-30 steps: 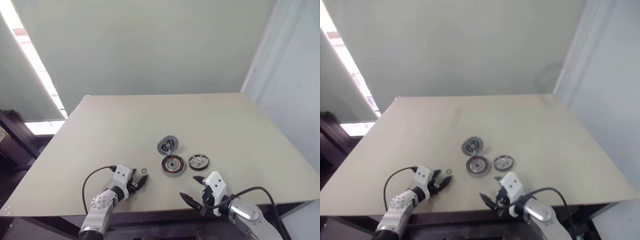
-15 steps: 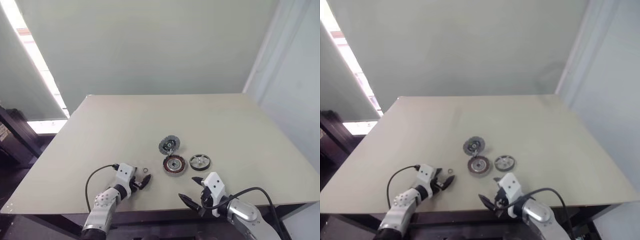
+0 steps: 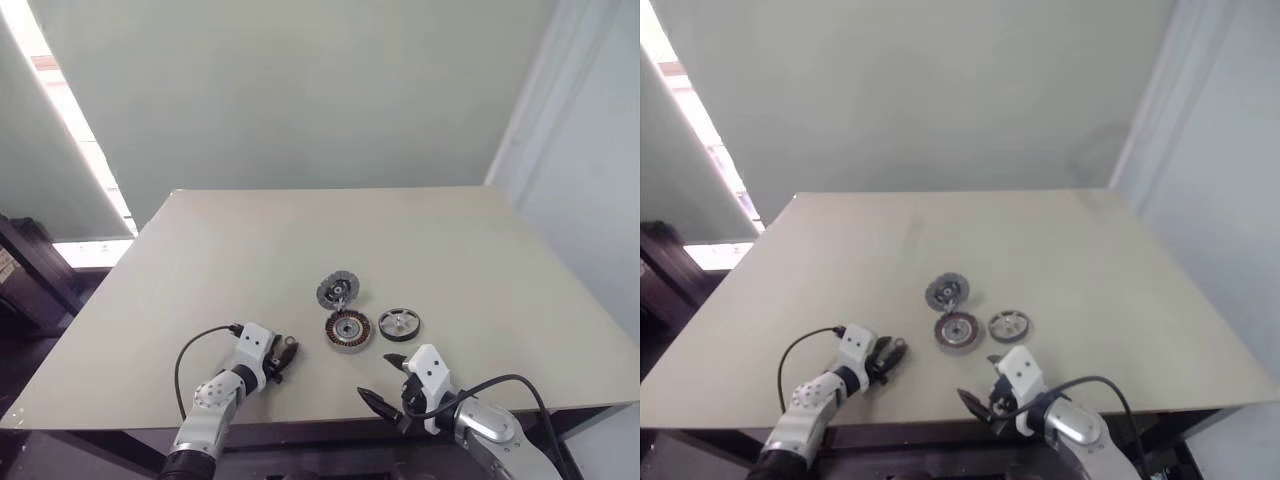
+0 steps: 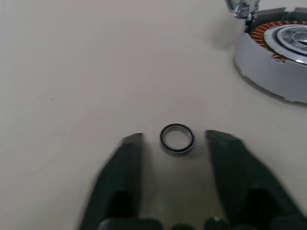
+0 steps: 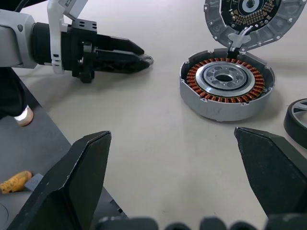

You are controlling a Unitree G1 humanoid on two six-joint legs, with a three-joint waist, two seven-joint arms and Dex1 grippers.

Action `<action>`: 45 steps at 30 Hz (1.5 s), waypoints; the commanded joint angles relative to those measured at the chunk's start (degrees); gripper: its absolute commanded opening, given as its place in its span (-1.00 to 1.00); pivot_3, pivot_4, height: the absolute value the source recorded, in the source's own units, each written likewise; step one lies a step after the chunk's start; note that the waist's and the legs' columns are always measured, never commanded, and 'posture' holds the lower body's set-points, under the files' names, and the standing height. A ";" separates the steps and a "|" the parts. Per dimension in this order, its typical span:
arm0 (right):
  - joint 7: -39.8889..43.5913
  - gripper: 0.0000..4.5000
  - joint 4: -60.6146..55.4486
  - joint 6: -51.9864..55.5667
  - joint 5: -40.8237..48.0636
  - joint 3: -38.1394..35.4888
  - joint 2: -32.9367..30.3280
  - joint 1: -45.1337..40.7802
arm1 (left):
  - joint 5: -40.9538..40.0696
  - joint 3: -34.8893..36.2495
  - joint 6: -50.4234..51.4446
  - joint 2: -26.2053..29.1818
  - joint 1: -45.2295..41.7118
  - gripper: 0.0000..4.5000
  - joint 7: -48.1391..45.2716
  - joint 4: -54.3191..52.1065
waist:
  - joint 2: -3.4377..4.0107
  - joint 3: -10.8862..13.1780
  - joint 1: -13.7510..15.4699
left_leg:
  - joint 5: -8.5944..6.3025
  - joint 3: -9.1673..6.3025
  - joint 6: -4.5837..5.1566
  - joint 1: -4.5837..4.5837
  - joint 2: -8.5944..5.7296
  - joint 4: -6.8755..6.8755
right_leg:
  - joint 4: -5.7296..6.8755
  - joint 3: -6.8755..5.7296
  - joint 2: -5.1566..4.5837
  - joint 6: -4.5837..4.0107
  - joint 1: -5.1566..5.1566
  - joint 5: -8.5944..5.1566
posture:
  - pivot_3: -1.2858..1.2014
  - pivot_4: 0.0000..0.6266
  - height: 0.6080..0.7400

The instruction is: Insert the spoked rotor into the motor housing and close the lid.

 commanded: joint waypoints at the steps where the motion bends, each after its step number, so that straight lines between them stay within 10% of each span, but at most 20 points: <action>1: 0.11 1.00 -1.30 -1.36 0.12 -0.52 0.04 -0.91 | 0.37 0.45 -0.88 0.44 -0.13 -0.68 0.37 -0.37 | 0.00 0.00 0.00 | 0.00 0.00 0.00 0.00 0.00 0.00 | 0.00 0.00 0.00 0.00 0.00 0.00 | 0.03 -1.00 1.00; 29: 0.47 1.00 0.16 -2.17 0.40 -1.30 -0.04 -2.99 | -4.80 4.59 -8.62 0.29 -2.85 -0.71 -4.76 2.72 | -0.02 -0.01 -0.02 | 0.01 0.01 0.01 -0.03 -0.01 0.03 | 0.01 0.00 0.01 0.01 0.00 0.01 | 0.03 -1.00 1.00; 41: 1.56 1.00 1.04 -2.60 0.70 -3.23 -1.25 -3.41 | -6.93 5.71 -2.06 3.09 0.79 0.91 -7.35 -4.32 | -0.03 -0.02 -0.01 | 0.01 -0.01 0.01 -0.05 0.00 0.04 | 0.01 0.00 0.01 0.00 -0.02 0.01 | 0.03 -1.00 1.00; 45: 2.07 1.00 1.49 -2.53 0.92 -3.82 -1.44 -3.96 | -8.06 6.25 -0.89 3.06 2.04 0.98 -7.66 -6.46 | -0.03 -0.02 -0.02 | 0.01 0.01 0.01 -0.05 0.00 0.04 | 0.01 0.00 0.01 0.00 -0.02 0.01 | 0.03 -1.00 1.00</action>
